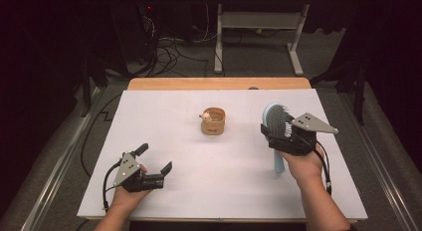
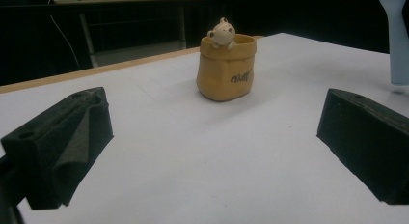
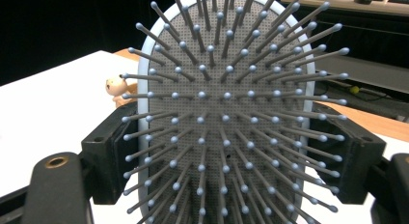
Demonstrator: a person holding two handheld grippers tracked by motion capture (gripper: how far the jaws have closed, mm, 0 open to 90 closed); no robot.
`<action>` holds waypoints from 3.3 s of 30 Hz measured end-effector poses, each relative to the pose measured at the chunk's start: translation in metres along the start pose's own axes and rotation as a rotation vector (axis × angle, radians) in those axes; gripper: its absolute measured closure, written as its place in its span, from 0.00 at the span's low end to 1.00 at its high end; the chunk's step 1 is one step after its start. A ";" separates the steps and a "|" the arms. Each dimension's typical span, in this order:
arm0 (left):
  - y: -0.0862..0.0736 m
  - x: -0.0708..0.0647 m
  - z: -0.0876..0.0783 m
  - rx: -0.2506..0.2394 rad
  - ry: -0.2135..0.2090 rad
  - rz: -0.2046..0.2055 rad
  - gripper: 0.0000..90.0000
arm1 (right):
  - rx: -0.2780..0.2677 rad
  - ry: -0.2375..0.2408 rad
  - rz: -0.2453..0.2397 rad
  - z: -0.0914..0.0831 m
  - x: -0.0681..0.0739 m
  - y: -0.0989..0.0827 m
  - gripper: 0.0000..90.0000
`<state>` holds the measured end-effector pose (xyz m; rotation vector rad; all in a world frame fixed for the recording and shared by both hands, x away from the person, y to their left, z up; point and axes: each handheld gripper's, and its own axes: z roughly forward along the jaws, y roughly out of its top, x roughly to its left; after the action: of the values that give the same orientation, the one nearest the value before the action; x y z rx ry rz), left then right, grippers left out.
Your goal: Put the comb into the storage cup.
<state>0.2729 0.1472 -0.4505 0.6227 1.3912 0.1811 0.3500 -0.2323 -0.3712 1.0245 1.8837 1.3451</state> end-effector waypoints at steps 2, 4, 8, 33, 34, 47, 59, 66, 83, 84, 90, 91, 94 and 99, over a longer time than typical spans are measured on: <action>0.000 0.000 0.000 0.000 0.000 0.001 0.00 | -0.004 0.006 0.000 0.002 0.001 0.002 0.23; 0.000 0.000 0.000 0.001 0.002 -0.004 0.00 | -0.006 0.009 -0.003 0.004 0.003 0.004 0.23; 0.001 0.000 0.000 0.001 0.001 -0.002 0.00 | -0.012 0.017 -0.008 0.009 0.006 0.008 0.23; 0.002 0.001 -0.002 0.003 0.000 -0.003 0.00 | -0.049 0.049 -0.015 0.047 0.024 0.033 0.23; 0.002 0.001 -0.002 0.003 0.000 -0.003 0.00 | -0.054 0.049 -0.014 0.048 0.026 0.034 0.23; 0.001 0.000 -0.001 0.016 0.003 -0.012 0.00 | -0.080 0.053 -0.018 0.065 0.036 0.044 0.23; 0.000 0.000 -0.001 0.016 0.007 -0.026 0.00 | -0.099 0.056 -0.020 0.075 0.041 0.055 0.23; 0.001 0.001 -0.001 0.014 -0.002 -0.015 0.00 | -0.118 0.059 -0.028 0.080 0.044 0.063 0.23; 0.003 0.002 -0.003 0.005 -0.025 0.008 0.00 | -0.150 0.076 -0.035 0.094 0.053 0.077 0.23; 0.002 0.001 -0.003 0.006 -0.018 -0.001 0.00 | -0.150 0.078 -0.033 0.095 0.053 0.078 0.23; 0.001 0.001 -0.003 0.013 -0.008 -0.015 0.00 | -0.160 0.078 -0.033 0.101 0.056 0.084 0.23; 0.002 0.001 -0.003 0.013 -0.009 -0.016 0.00 | -0.161 0.079 -0.032 0.102 0.056 0.085 0.23; 0.002 0.002 -0.003 0.019 -0.014 -0.010 0.00 | -0.162 0.080 -0.038 0.105 0.057 0.089 0.23; 0.001 0.002 -0.003 0.018 -0.016 -0.005 0.00 | -0.159 0.074 -0.039 0.113 0.059 0.094 0.23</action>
<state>0.2711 0.1501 -0.4520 0.6342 1.3805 0.1594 0.4347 -0.1095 -0.3181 0.8655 1.8061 1.5021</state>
